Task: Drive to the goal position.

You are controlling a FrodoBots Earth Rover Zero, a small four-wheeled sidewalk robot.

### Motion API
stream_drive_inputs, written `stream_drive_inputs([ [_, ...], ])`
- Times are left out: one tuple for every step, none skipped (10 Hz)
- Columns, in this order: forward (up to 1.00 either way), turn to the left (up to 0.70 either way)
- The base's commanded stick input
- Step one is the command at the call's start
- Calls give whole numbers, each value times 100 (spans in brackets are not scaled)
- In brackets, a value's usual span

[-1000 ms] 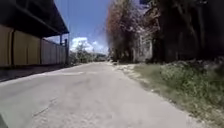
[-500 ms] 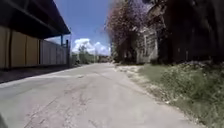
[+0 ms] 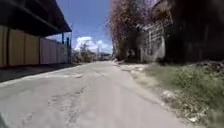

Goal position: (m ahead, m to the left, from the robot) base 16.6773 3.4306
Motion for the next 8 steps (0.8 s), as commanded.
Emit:
stream_drive_inputs([
  [85, 1],
  [85, 11],
  [85, 2],
  [85, 0],
  [85, 0],
  [85, 0],
  [85, 0],
  [85, -28],
])
